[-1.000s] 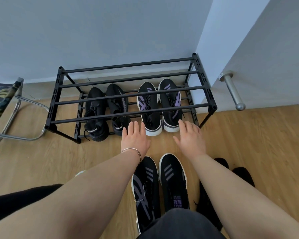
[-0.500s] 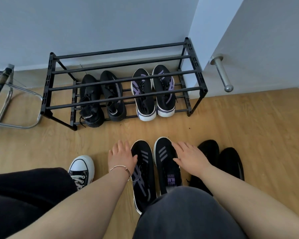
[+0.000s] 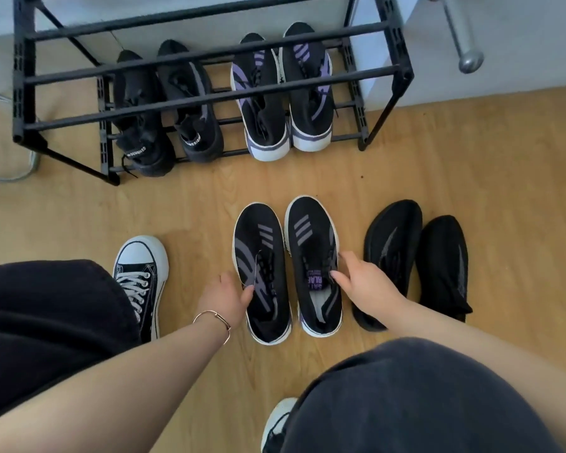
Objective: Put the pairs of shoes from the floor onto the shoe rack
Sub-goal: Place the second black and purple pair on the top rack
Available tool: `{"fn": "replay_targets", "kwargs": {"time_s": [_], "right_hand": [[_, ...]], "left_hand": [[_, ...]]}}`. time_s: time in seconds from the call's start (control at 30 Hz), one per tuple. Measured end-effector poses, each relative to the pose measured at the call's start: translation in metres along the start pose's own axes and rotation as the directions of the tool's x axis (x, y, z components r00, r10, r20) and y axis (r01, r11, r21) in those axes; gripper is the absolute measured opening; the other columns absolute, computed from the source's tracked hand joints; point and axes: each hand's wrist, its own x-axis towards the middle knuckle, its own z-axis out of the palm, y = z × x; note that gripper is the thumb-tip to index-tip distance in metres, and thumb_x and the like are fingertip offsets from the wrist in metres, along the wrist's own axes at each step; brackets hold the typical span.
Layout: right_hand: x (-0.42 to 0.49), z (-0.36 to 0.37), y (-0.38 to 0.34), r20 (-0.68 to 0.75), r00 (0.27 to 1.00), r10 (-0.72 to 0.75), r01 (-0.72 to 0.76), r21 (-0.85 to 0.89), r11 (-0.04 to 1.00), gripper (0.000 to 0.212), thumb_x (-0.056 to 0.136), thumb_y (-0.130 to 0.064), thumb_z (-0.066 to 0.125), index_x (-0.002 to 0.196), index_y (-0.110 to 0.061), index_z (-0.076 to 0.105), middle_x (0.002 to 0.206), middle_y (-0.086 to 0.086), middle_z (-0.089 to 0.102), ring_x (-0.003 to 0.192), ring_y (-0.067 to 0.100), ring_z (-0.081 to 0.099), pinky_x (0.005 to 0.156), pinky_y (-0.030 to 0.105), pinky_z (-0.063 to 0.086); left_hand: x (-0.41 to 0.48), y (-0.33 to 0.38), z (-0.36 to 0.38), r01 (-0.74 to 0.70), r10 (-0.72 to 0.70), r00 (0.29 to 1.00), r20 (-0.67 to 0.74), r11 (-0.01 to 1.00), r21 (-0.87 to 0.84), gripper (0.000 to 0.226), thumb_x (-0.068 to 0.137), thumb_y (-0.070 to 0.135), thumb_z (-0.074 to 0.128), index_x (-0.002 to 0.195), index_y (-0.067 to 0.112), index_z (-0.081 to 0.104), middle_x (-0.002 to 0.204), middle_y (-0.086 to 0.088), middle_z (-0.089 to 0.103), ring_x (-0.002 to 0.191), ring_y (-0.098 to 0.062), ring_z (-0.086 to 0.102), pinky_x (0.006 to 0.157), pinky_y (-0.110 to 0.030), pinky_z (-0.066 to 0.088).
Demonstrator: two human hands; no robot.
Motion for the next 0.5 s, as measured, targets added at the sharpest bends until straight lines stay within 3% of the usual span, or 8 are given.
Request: {"fn": "replay_targets", "kwargs": {"time_s": [0.13, 0.23, 0.4, 0.5], "right_hand": [[0.0, 0.005, -0.002, 0.138, 0.98, 0.145, -0.171, 0.196, 0.965, 0.055, 0.1, -0.041, 0.054, 0.148, -0.016, 0.042, 0.123, 0.007, 0.068, 0.101, 0.023, 0.068, 0.087, 0.037, 0.058], [0.004, 0.007, 0.0, 0.183, 0.959, 0.218, -0.263, 0.279, 0.923, 0.052, 0.098, -0.037, 0.06, 0.145, -0.017, 0.047, 0.128, 0.007, 0.066, 0.11, 0.027, 0.067, 0.098, 0.045, 0.056], [0.012, 0.01, -0.002, 0.193, 0.947, 0.257, -0.308, 0.32, 0.896, 0.035, 0.096, -0.033, 0.065, 0.124, -0.012, 0.066, 0.107, 0.007, 0.074, 0.098, 0.027, 0.07, 0.093, 0.047, 0.058], [0.018, 0.008, -0.005, 0.205, 0.935, 0.29, -0.348, 0.358, 0.867, 0.02, 0.092, -0.027, 0.071, 0.099, -0.009, 0.071, 0.095, 0.014, 0.075, 0.09, 0.031, 0.071, 0.086, 0.049, 0.061]], "left_hand": [[-0.007, 0.002, 0.015, 0.027, -0.021, 0.999, 0.028, 0.976, -0.215, 0.035, 0.094, 0.038, 0.057, 0.117, 0.011, 0.052, 0.095, -0.005, 0.066, 0.078, -0.024, 0.057, 0.063, -0.033, 0.041], [-0.009, -0.001, 0.023, 0.092, -0.099, 0.995, 0.003, 0.905, -0.415, 0.043, 0.092, 0.032, 0.065, 0.13, 0.017, 0.051, 0.087, 0.009, 0.06, 0.075, -0.014, 0.056, 0.065, -0.027, 0.04], [-0.004, -0.007, 0.025, 0.161, -0.149, 0.986, 0.07, 0.79, -0.592, 0.056, 0.086, 0.024, 0.073, 0.136, 0.022, 0.048, 0.095, 0.006, 0.066, 0.085, -0.022, 0.07, 0.084, -0.041, 0.057], [0.0, -0.009, 0.022, 0.18, -0.134, 0.984, 0.121, 0.679, -0.712, 0.06, 0.085, 0.012, 0.075, 0.138, 0.019, 0.047, 0.095, 0.002, 0.067, 0.084, -0.021, 0.071, 0.082, -0.042, 0.06]]}}
